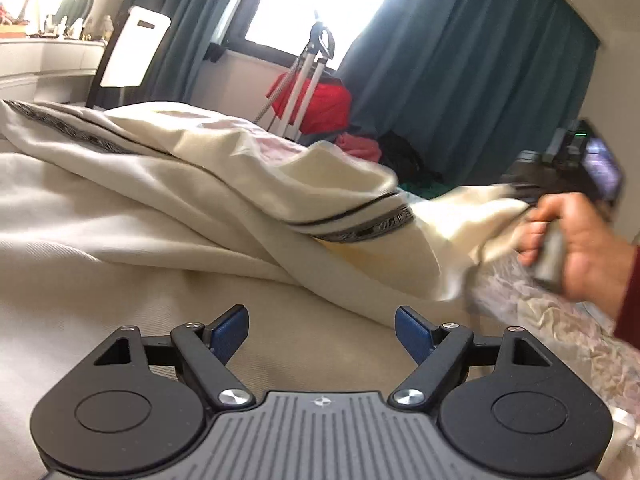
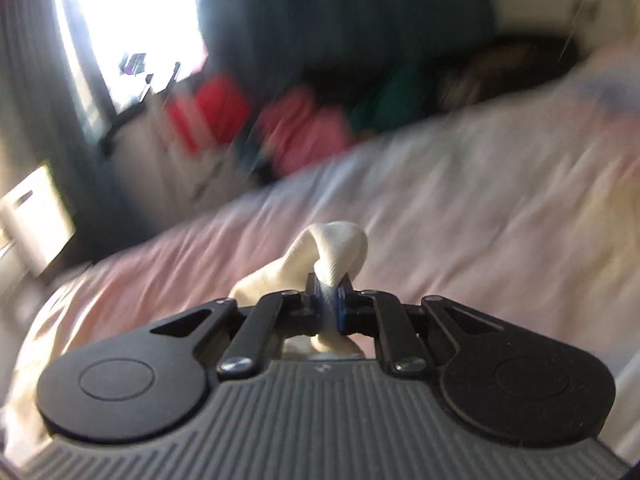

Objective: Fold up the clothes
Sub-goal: 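Grasp the garment's cuff tip with the right gripper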

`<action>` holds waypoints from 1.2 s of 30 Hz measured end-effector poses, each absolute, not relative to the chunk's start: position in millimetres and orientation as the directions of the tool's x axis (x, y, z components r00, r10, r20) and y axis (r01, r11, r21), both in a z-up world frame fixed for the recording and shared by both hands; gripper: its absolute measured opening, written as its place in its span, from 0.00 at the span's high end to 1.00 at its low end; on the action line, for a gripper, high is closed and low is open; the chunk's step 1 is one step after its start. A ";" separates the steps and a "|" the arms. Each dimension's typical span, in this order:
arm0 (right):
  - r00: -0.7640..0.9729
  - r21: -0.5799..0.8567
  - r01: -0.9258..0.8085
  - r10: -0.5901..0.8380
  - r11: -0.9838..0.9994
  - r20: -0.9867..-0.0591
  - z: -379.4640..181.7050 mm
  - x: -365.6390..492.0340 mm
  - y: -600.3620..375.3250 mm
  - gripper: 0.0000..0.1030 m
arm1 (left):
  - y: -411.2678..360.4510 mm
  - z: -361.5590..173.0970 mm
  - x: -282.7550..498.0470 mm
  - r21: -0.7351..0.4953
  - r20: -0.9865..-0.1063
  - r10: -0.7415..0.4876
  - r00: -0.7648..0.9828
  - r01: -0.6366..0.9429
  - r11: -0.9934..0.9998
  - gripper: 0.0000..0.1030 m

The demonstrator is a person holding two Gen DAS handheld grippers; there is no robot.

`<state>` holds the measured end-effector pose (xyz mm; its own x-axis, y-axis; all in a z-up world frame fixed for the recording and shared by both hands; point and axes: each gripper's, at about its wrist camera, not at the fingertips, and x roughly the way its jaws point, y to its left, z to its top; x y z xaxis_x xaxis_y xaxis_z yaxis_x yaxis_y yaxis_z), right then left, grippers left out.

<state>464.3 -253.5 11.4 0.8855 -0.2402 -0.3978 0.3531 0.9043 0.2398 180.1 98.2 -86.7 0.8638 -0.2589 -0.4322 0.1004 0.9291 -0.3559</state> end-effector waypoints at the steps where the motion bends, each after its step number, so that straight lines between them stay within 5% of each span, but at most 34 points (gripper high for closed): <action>1: 0.879 0.202 0.405 -0.319 0.892 -0.354 23.5 456.2 -264.7 0.89 | 98.1 -85.0 178.2 -0.352 -0.429 -0.257 0.866 0.102 0.930 0.20; 4: 0.801 0.088 0.565 -0.520 0.821 -0.296 43.2 439.1 -305.2 0.89 | 98.0 -80.3 172.8 -0.339 -0.419 -0.253 0.872 0.108 0.934 0.20; 6: 0.750 0.017 0.600 -0.555 0.800 -0.359 41.3 436.9 -334.4 0.89 | 97.3 -77.9 169.9 -0.323 -0.414 -0.249 0.876 0.114 0.940 0.20; 9: 0.685 0.006 0.596 -0.504 0.803 -0.526 23.2 437.3 -368.8 0.89 | 95.1 -76.4 166.7 -0.293 -0.411 -0.242 0.879 0.124 0.948 0.20; 17: 0.705 0.106 0.569 -0.417 0.816 -0.573 -28.2 401.3 -376.3 0.87 | 96.2 -81.0 167.8 -0.292 -0.434 -0.239 0.869 0.115 0.950 0.20; 20: 0.715 0.200 0.564 -0.353 0.801 -0.603 -48.7 378.3 -388.6 0.84 | 98.8 -82.5 169.5 -0.311 -0.442 -0.242 0.864 0.106 0.945 0.20; 23: 0.740 0.330 0.555 -0.273 0.763 -0.614 -67.2 351.2 -405.9 0.67 | 99.4 -85.3 168.8 -0.327 -0.453 -0.245 0.857 0.097 0.940 0.20; 25: 0.776 0.437 0.537 -0.220 0.721 -0.591 -77.1 331.1 -418.2 0.45 | 99.0 -87.0 169.0 -0.334 -0.459 -0.246 0.854 0.091 0.938 0.20; 27: 0.811 0.550 0.512 -0.161 0.660 -0.563 -88.3 314.2 -430.7 0.37 | 99.4 -89.4 168.7 -0.344 -0.466 -0.246 0.850 0.082 0.935 0.20; 30: 0.849 0.694 0.475 -0.073 0.541 -0.523 -96.7 308.4 -448.0 0.37 | 97.2 -92.3 168.6 -0.353 -0.485 -0.248 0.839 0.071 0.933 0.20; 36: 0.870 0.732 0.444 -0.055 0.517 -0.489 -106.3 339.0 -455.7 0.39 | 85.2 -97.7 165.7 -0.299 -0.499 -0.231 0.835 0.084 0.950 0.20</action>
<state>339.0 -455.7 -106.3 0.8703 -0.0553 -0.4893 0.4442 0.5172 0.7316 165.7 85.2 -97.7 0.8351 -0.2312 -0.4992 0.0843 0.9505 -0.2992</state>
